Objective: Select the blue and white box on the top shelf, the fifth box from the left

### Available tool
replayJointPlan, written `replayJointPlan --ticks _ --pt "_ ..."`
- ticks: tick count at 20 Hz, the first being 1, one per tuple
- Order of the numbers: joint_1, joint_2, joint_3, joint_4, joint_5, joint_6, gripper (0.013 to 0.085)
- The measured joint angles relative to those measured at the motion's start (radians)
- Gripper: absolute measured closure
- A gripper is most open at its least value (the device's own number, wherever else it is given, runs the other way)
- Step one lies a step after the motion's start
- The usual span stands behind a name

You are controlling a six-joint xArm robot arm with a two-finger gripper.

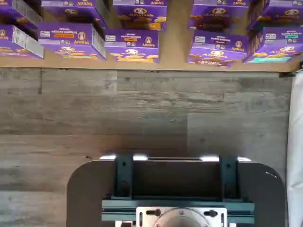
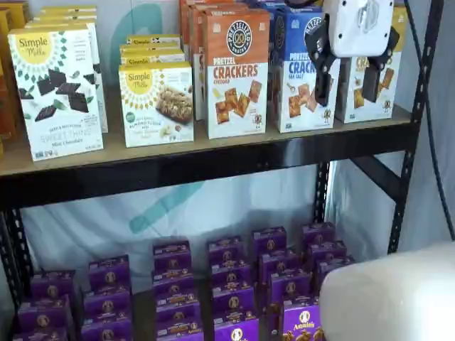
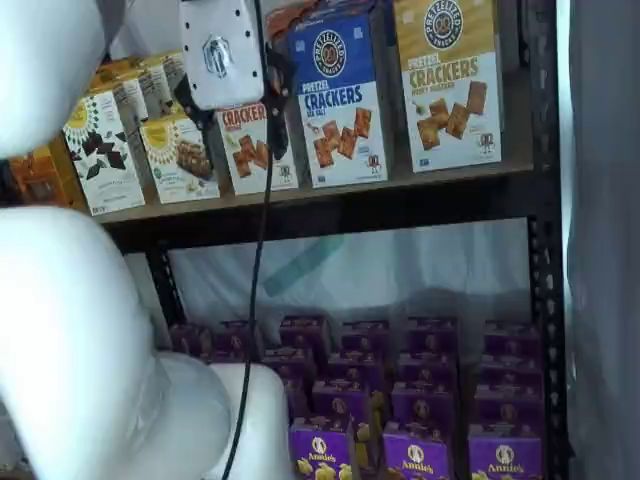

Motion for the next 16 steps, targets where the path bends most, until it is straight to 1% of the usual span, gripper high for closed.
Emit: replayJointPlan --ticks 1,2,4,6,10,16 --pt "-0.014 -0.003 0.003 0.016 -0.004 -0.007 0.013" --pt "-0.037 -0.008 0.007 0.039 -0.011 -0.019 0.013" --pt "-0.049 -0.012 0.011 0.054 -0.019 -0.026 0.013" --pt "-0.052 -0.012 0.012 0.058 -0.023 -0.029 0.013" --pt "-0.044 -0.012 0.016 0.051 -0.036 -0.025 0.013" --pt "-0.001 -0.006 0.032 0.011 -0.086 0.0 0.013"
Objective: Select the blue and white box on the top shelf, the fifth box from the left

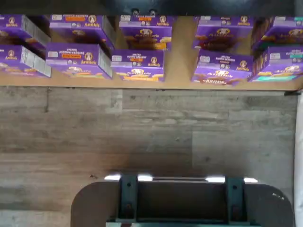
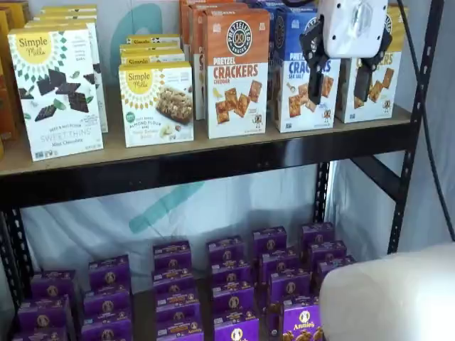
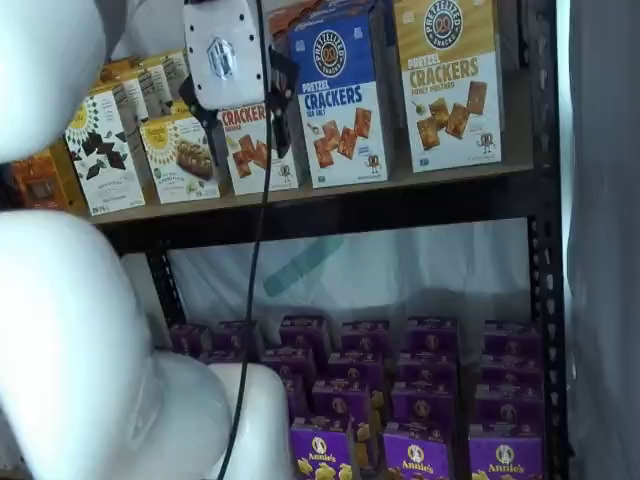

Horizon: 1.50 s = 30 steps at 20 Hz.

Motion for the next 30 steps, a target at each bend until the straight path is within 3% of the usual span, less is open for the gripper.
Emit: replayJointPlan --ticks 12,20,30 --pt "0.034 0.113 -0.03 -0.047 -0.103 0.019 0.013" --pt "-0.029 0.196 -0.13 -0.043 -0.16 -0.04 0.013" --pt "-0.059 0.274 -0.241 -0.036 -0.116 -0.07 0.013"
